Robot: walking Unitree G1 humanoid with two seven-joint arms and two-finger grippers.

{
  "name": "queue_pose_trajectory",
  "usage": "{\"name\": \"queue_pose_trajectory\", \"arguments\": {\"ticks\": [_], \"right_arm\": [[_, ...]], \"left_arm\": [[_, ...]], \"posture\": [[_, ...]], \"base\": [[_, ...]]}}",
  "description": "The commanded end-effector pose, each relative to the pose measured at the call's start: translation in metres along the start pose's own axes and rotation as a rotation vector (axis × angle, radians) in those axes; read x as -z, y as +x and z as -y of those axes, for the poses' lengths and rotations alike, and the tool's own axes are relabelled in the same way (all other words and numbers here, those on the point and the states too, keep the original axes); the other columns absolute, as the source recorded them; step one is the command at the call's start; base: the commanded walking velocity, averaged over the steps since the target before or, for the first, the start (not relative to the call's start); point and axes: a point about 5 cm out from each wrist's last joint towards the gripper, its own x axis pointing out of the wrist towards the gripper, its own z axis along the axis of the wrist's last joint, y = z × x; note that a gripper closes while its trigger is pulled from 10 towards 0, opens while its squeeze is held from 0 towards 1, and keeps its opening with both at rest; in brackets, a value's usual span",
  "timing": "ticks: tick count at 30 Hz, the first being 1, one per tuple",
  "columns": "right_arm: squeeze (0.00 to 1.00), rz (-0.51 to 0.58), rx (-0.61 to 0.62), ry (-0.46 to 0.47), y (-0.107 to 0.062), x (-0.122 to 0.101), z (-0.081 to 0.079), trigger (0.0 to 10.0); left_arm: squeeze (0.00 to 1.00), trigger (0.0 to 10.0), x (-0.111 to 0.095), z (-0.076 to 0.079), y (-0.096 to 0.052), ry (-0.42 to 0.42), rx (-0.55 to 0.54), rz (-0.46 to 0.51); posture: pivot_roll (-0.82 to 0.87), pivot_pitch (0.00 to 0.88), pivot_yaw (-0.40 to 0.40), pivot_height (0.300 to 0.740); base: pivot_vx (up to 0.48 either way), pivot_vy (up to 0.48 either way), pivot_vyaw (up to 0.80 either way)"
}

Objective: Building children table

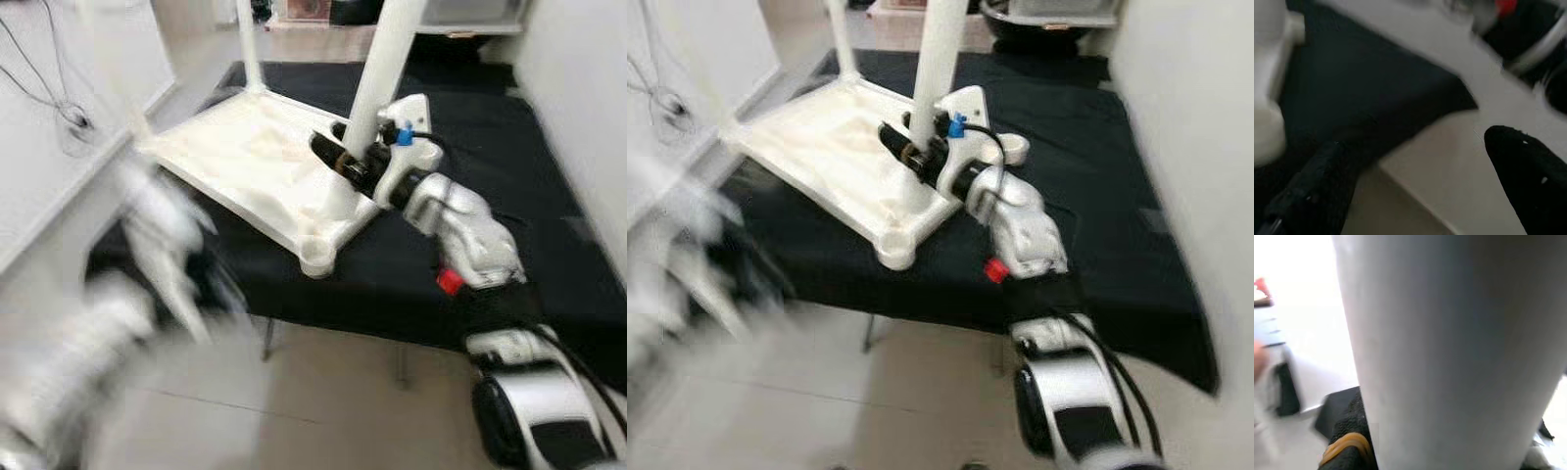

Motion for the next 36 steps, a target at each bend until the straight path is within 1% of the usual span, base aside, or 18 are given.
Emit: {"name": "queue_pose_trajectory", "arguments": {"ticks": [1, 4, 5, 6, 7, 10, 11, 13, 14, 15, 17, 19, 20, 21, 24, 27, 31, 36], "right_arm": [[0.00, 0.021, -0.082, -0.010, 0.006, -0.004, -0.011, 10.0], [0.00, 0.017, -0.123, -0.025, 0.008, -0.002, -0.016, 10.0], [0.00, 0.004, -0.213, -0.037, 0.010, 0.002, -0.026, 10.0], [0.00, 0.004, -0.213, -0.037, 0.010, 0.002, -0.026, 10.0], [0.00, -0.011, -0.320, -0.048, 0.010, 0.007, -0.037, 10.0], [0.00, -0.015, -0.342, -0.047, 0.011, 0.008, -0.040, 10.0], [0.00, -0.022, -0.306, -0.041, 0.016, 0.009, -0.038, 10.0], [0.00, 0.033, -0.133, 0.010, 0.022, 0.004, -0.026, 10.0], [0.00, 0.033, -0.133, 0.010, 0.022, 0.004, -0.026, 10.0], [0.00, 0.055, -0.066, 0.035, 0.022, 0.002, -0.021, 10.0], [0.00, 0.055, -0.066, 0.035, 0.022, 0.002, -0.021, 10.0], [0.00, 0.106, 0.098, 0.082, 0.011, -0.001, -0.008, 10.0], [0.00, 0.106, 0.098, 0.082, 0.011, -0.001, -0.008, 10.0], [0.00, 0.121, 0.175, 0.078, 0.001, 0.000, -0.005, 10.0], [0.00, -0.005, 0.345, -0.044, -0.030, 0.016, 0.001, 10.0], [0.00, -0.025, 0.385, -0.030, -0.045, 0.025, 0.003, 10.0], [0.00, -0.051, 0.378, -0.064, -0.043, 0.029, 0.001, 10.0], [0.00, -0.029, 0.408, -0.076, -0.037, 0.025, 0.004, 10.0]], "left_arm": [[0.00, 10.0, -0.001, 0.004, -0.001, 0.068, -0.029, 0.002], [0.00, 10.0, 0.010, 0.006, -0.003, 0.052, -0.089, -0.022], [0.00, 10.0, 0.023, 0.006, -0.007, 0.054, -0.204, -0.050], [0.00, 10.0, 0.023, 0.006, -0.007, 0.054, -0.204, -0.050], [0.00, 10.0, 0.037, 0.008, -0.012, 0.066, -0.332, -0.083], [0.00, 10.0, 0.041, 0.009, -0.014, 0.071, -0.365, -0.090], [0.00, 10.0, 0.042, 0.010, -0.014, 0.063, -0.404, -0.082], [0.00, 10.0, 0.041, 0.003, -0.013, 0.071, -0.519, -0.057], [0.00, 10.0, 0.041, 0.003, -0.013, 0.071, -0.519, -0.057], [0.00, 10.0, 0.039, 0.000, -0.013, 0.079, -0.553, -0.048], [0.00, 10.0, 0.039, 0.000, -0.013, 0.079, -0.553, -0.048], [0.00, 10.0, 0.034, -0.007, -0.008, 0.115, -0.609, -0.007], [0.00, 10.0, 0.034, -0.007, -0.008, 0.115, -0.609, -0.007], [0.00, 10.0, 0.030, -0.011, -0.005, 0.120, -0.631, 0.025], [0.00, 10.0, 0.017, -0.021, 0.005, 0.124, -0.659, 0.106], [0.00, 10.0, 0.008, -0.027, 0.010, 0.127, -0.675, 0.159], [0.00, 10.0, 0.004, -0.034, 0.012, 0.118, -0.689, 0.187], [0.00, 10.0, 0.003, -0.038, 0.013, 0.124, -0.691, 0.190]], "posture": [[0.03, 0.173, 0.036, 0.740], [0.04, 0.182, 0.036, 0.740], [0.05, 0.215, 0.031, 0.740], [0.05, 0.215, 0.031, 0.740], [0.05, 0.217, 0.030, 0.740], [0.05, 0.217, 0.030, 0.740], [0.04, 0.240, 0.023, 0.740], [0.04, 0.244, 0.006, 0.740], [0.04, 0.244, 0.006, 0.740], [0.04, 0.245, 0.005, 0.740], [0.04, 0.245, 0.005, 0.740], [0.02, 0.216, -0.007, 0.740], [0.02, 0.216, -0.007, 0.740], [0.00, 0.193, -0.006, 0.740], [-0.03, 0.154, -0.010, 0.740], [-0.04, 0.131, -0.010, 0.740], [-0.04, 0.105, -0.006, 0.740], [-0.03, 0.095, -0.001, 0.740]], "base": [[0.000, 0.000, 0.00], [0.000, 0.000, 0.00], [0.000, 0.000, 0.00], [0.000, 0.000, 0.00], [0.000, 0.000, 0.00], [0.000, 0.000, 0.00], [0.000, 0.000, 0.00], [0.000, 0.000, 0.00], [0.000, 0.000, 0.00], [0.000, 0.000, 0.00], [0.000, 0.000, 0.00], [0.000, 0.000, 0.00], [0.000, 0.000, 0.00], [0.000, 0.000, 0.00], [0.000, 0.000, -0.19], [0.000, 0.000, -0.80], [0.200, 0.000, -0.20], [0.266, 0.000, -0.16]]}}
